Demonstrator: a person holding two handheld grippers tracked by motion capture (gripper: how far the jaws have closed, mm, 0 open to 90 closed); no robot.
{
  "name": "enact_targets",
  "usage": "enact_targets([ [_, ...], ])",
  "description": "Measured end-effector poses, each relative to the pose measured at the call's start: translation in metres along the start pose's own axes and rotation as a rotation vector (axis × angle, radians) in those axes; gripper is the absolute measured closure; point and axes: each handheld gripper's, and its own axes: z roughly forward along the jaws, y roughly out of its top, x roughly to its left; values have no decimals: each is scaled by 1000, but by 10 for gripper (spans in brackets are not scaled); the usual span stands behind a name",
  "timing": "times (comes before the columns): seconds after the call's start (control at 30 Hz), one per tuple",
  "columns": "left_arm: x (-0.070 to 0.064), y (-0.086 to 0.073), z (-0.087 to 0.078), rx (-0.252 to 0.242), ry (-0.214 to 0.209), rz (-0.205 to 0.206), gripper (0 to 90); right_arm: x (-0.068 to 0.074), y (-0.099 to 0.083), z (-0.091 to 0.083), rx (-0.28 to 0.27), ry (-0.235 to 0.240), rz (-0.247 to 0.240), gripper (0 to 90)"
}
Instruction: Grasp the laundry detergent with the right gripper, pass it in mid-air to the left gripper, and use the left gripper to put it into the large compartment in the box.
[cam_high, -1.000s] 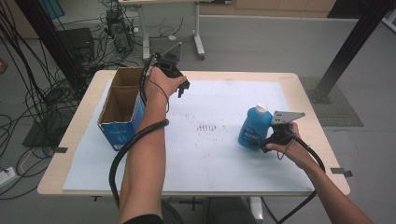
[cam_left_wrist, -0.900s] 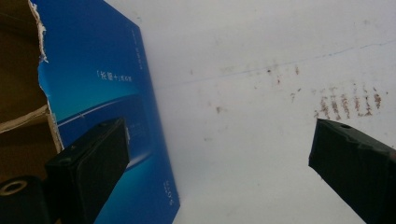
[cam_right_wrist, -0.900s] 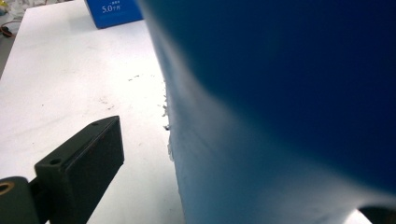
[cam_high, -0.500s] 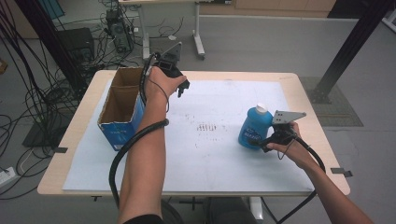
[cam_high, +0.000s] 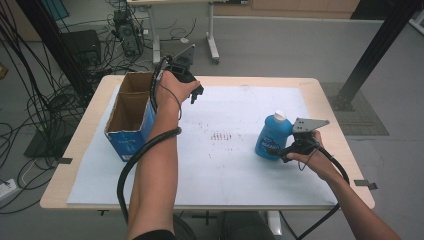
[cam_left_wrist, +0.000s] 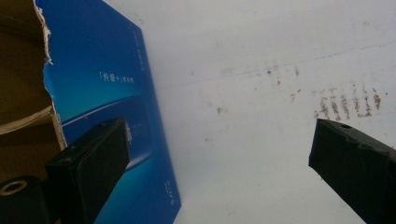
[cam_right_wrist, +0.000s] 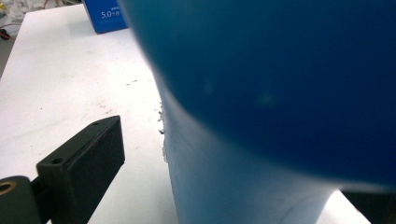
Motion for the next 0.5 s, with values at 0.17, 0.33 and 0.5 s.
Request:
enact_targets([
  [0.17,0,0,-1,-1,0,0,55,0,0,0,-2,0,0,27],
  [0.33,-2,0,0,1,-1,3,55,0,0,-1,-6,-2,-2,30],
  [0.5,-2,0,-1,-2,0,3,55,0,0,-1,-9,-4,-1,35],
])
